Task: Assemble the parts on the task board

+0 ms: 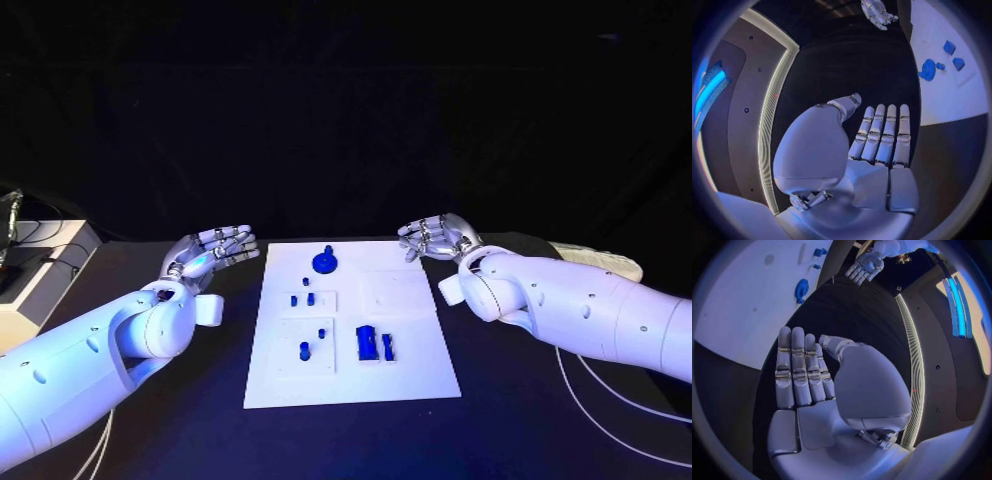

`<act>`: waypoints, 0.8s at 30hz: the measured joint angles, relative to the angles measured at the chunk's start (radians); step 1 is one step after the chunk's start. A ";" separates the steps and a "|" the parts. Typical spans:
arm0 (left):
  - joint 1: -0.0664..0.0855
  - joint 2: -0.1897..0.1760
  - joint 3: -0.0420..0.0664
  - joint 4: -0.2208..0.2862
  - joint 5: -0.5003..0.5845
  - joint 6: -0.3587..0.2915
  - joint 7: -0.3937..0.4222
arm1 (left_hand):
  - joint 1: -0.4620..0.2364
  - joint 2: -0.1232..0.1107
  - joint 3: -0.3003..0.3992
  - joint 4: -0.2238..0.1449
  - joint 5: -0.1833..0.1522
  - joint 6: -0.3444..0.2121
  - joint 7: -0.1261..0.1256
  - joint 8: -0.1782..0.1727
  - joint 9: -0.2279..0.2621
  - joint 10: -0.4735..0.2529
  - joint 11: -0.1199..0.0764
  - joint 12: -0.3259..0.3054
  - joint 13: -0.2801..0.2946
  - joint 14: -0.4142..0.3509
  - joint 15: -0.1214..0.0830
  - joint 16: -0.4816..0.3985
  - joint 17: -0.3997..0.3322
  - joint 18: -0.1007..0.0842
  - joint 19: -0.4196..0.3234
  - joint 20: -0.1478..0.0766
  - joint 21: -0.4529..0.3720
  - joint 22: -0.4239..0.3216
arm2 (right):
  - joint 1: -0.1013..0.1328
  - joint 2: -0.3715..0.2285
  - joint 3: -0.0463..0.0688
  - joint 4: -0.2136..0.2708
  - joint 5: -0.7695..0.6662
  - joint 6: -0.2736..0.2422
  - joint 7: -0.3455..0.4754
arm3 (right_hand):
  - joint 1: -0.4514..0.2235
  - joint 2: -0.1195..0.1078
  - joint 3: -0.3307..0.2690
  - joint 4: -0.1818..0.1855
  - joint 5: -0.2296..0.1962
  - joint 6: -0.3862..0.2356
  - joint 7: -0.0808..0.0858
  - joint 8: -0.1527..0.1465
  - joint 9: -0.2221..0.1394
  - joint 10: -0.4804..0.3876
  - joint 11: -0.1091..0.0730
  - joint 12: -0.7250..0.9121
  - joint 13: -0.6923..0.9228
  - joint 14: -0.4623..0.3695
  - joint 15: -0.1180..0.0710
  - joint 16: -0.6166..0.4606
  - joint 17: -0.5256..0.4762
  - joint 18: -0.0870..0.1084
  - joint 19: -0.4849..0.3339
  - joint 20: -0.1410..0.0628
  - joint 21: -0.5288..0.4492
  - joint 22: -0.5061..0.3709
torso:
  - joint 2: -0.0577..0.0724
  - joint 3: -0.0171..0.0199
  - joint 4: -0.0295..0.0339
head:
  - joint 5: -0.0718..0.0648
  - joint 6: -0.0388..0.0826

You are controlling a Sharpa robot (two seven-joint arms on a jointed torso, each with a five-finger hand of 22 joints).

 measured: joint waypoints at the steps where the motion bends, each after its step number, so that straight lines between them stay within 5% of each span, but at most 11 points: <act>1: 0.000 0.005 0.000 -0.007 0.002 -0.005 0.002 | 0.000 0.000 -0.004 0.001 0.000 0.000 0.000 0.000 -0.001 -0.003 -0.003 0.000 0.000 0.000 0.000 -0.003 -0.002 0.000 0.000 0.000 -0.003 -0.003 | -0.004 0.008 0.001 -0.011 0.010 0.000 0.011 | -0.005 0.005 0.000 -0.006 0.000 0.000 0.000 -0.002 -0.007 0.004 0.004 -0.015 -0.033 -0.001 0.005 -0.025 -0.012 0.000 -0.009 0.006 0.000 -0.026 | -0.002 0.0006 -0.0005 | 0.001 0.003; 2: 0.000 0.009 0.000 -0.012 0.004 -0.008 0.004 | -0.001 0.001 -0.013 0.000 0.000 -0.011 -0.001 -0.004 -0.004 -0.019 -0.004 0.000 0.000 -0.013 -0.002 -0.007 -0.005 0.000 -0.011 -0.005 -0.005 -0.007 | -0.007 0.014 0.002 -0.019 0.018 0.000 0.019 | -0.017 0.006 -0.008 -0.015 0.000 -0.008 0.003 -0.004 -0.021 0.007 0.007 -0.027 -0.068 -0.001 0.007 -0.052 -0.030 0.000 -0.018 0.007 0.000 -0.062 | -0.003 0.0013 -0.0007 | 0.002 0.006; 3: 0.000 0.009 0.000 -0.012 0.004 -0.009 0.004 | -0.031 0.018 -0.061 -0.010 -0.001 -0.085 -0.015 -0.021 -0.024 -0.106 -0.020 -0.007 -0.006 -0.085 -0.017 -0.028 -0.022 -0.016 -0.076 -0.027 -0.020 -0.029 | -0.007 0.014 0.002 -0.017 0.019 0.000 0.019 | -0.053 0.019 -0.052 -0.025 -0.014 -0.084 -0.007 -0.012 -0.069 -0.019 0.000 -0.037 -0.104 -0.028 0.006 -0.088 -0.071 -0.005 -0.047 -0.004 -0.007 -0.127 | -0.003 0.0014 -0.0007 | 0.003 0.007; 6: 0.001 0.005 -0.007 -0.008 0.004 -0.011 0.002 | -0.187 0.085 -0.242 -0.052 -0.018 -0.370 -0.072 -0.081 -0.102 -0.434 -0.084 -0.029 -0.027 -0.356 -0.076 -0.106 -0.087 -0.080 -0.322 -0.123 -0.074 -0.112 | -0.007 0.009 0.003 -0.008 0.020 -0.002 0.017 | -0.201 0.080 -0.244 -0.054 -0.075 -0.413 -0.066 -0.037 -0.258 -0.147 -0.037 -0.066 -0.214 -0.154 -0.013 -0.209 -0.227 -0.072 -0.185 -0.057 -0.029 -0.358 | -0.004 0.0016 -0.0016 | 0.003 0.007; 7: 0.002 0.003 -0.014 -0.003 0.004 -0.014 0.002 | -0.245 0.106 -0.297 -0.065 -0.024 -0.458 -0.089 -0.099 -0.126 -0.535 -0.105 -0.035 -0.033 -0.439 -0.094 -0.131 -0.107 -0.095 -0.398 -0.153 -0.091 -0.137 | -0.008 0.006 0.005 0.000 0.021 -0.004 0.017 | -0.258 0.099 -0.307 -0.063 -0.095 -0.519 -0.087 -0.044 -0.320 -0.200 -0.049 -0.074 -0.247 -0.242 -0.019 -0.247 -0.278 -0.091 -0.320 -0.074 -0.036 -0.431 | -0.005 0.0020 -0.0026 | 0.005 0.008; 10: 0.009 0.001 -0.036 0.017 0.007 -0.027 0.002 | -0.368 0.141 -0.392 -0.086 -0.029 -0.607 -0.117 -0.130 -0.166 -0.707 -0.139 -0.044 -0.043 -0.581 -0.125 -0.171 -0.141 -0.125 -0.527 -0.202 -0.119 -0.181 | -0.016 -0.002 0.013 0.032 0.029 -0.014 0.017 | -0.376 0.130 -0.407 -0.078 -0.128 -0.688 -0.117 -0.056 -0.418 -0.470 -0.068 -0.087 -0.299 -0.540 -0.029 -0.307 -0.358 -0.117 -0.602 -0.102 -0.045 -0.549 | -0.014 0.0052 -0.0083 | 0.016 0.017; 11: 0.015 0.000 -0.048 0.031 0.010 -0.036 0.002 | -0.415 0.150 -0.418 -0.092 -0.033 -0.647 -0.126 -0.138 -0.177 -0.753 -0.149 -0.044 -0.046 -0.619 -0.133 -0.182 -0.150 -0.125 -0.562 -0.215 -0.126 -0.192 | -0.021 -0.006 0.017 0.053 0.036 -0.021 0.019 | -0.470 0.138 -0.434 -0.082 -0.136 -0.733 -0.126 -0.059 -0.444 -0.574 -0.074 -0.089 -0.313 -0.632 -0.031 -0.322 -0.380 -0.121 -0.683 -0.110 -0.046 -0.580 | -0.019 0.0064 -0.0108 | 0.020 0.021; 12: 0.020 0.000 -0.059 0.043 0.012 -0.044 0.003 | -0.544 0.159 -0.443 -0.098 -0.035 -0.688 -0.134 -0.147 -0.188 -0.801 -0.158 -0.050 -0.049 -0.658 -0.142 -0.193 -0.160 -0.131 -0.597 -0.229 -0.134 -0.205 | -0.025 -0.010 0.020 0.071 0.042 -0.027 0.021 | -0.614 0.146 -0.461 -0.087 -0.146 -0.779 -0.134 -0.059 -0.472 -0.685 -0.079 -0.092 -0.327 -0.728 -0.034 -0.339 -0.402 -0.136 -0.767 -0.117 -0.051 -0.612 | -0.024 0.0081 -0.0140 | 0.026 0.027; 16: 0.050 -0.005 -0.116 0.109 0.026 -0.102 0.012 | -0.932 0.179 -0.496 -0.111 -0.039 -0.773 -0.150 -0.164 -0.212 -0.898 -0.178 -0.052 -0.055 -0.738 -0.159 -0.216 -0.179 -0.144 -0.669 -0.257 -0.146 -0.229 | -0.047 -0.031 0.041 0.169 0.085 -0.068 0.039 | -0.957 0.165 -0.518 -0.095 -0.164 -0.876 -0.151 -0.064 -0.528 -0.920 -0.090 -0.096 -0.357 -0.929 -0.039 -0.373 -0.448 -0.143 -0.941 -0.134 -0.054 -0.679 | -0.052 0.0173 -0.0321 | 0.053 0.051; 22: 0.103 -0.013 -0.221 0.235 0.063 -0.247 0.044 | -1.207 0.192 -0.531 -0.119 -0.039 -0.828 -0.162 -0.171 -0.226 -0.963 -0.191 -0.057 -0.059 -0.789 -0.173 -0.230 -0.192 -0.157 -0.717 -0.277 -0.155 -0.245 | -0.083 -0.065 0.073 0.334 0.186 -0.168 0.094 | -1.195 0.176 -0.554 -0.103 -0.173 -0.939 -0.163 -0.070 -0.565 -1.078 -0.097 -0.101 -0.377 -1.062 -0.044 -0.394 -0.478 -0.156 -1.056 -0.144 -0.058 -0.724 | -0.084 0.0278 -0.0517 | 0.078 0.074; 24: 0.114 -0.016 -0.245 0.264 0.076 -0.293 0.054 | -1.257 0.195 -0.534 -0.121 -0.039 -0.835 -0.166 -0.175 -0.229 -0.973 -0.194 -0.057 -0.059 -0.797 -0.171 -0.230 -0.194 -0.157 -0.725 -0.282 -0.158 -0.248 | -0.091 -0.072 0.079 0.368 0.216 -0.197 0.111 | -1.238 0.178 -0.559 -0.103 -0.175 -0.949 -0.167 -0.070 -0.571 -1.106 -0.099 -0.101 -0.380 -1.086 -0.044 -0.395 -0.484 -0.156 -1.077 -0.145 -0.058 -0.732 | -0.089 0.0292 -0.0546 | 0.080 0.076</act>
